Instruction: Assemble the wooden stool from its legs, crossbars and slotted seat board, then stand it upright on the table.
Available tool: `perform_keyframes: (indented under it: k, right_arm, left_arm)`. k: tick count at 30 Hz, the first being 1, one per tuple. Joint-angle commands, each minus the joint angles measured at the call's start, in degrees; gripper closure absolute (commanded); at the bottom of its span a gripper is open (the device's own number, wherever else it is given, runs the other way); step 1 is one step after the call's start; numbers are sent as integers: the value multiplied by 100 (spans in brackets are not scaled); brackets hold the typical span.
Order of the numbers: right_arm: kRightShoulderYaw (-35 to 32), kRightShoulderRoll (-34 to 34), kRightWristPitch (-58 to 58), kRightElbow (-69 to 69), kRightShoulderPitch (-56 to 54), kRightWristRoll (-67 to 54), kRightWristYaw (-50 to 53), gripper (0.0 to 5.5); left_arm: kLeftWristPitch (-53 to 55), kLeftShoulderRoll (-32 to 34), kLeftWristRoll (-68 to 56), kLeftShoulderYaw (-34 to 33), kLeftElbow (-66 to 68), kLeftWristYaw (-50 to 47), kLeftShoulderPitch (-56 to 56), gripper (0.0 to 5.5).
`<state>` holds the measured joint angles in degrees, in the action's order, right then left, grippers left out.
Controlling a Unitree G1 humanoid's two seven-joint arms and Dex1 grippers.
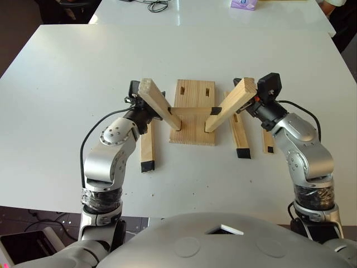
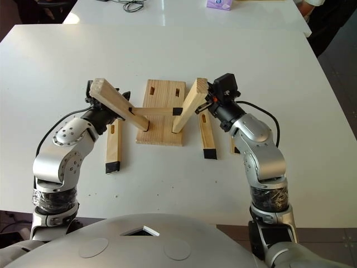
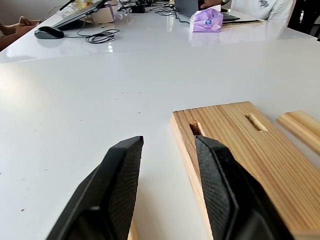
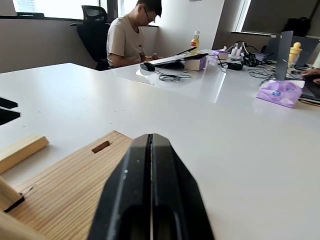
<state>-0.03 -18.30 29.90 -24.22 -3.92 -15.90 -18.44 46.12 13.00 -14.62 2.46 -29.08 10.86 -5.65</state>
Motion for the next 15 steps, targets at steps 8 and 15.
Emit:
perform_keyframes:
  k: [8, 15]
  right_arm:
    - [-710, 1111, 597, -1277, 912, 86, 1781, 416]
    - [-552, 1472, 642, -1496, 1102, 183, 2155, 356]
  left_arm:
    - [-846, 574, 391, -371, 455, 153, 241, 359]
    - [-985, 383, 351, -804, 280, -74, 483, 359]
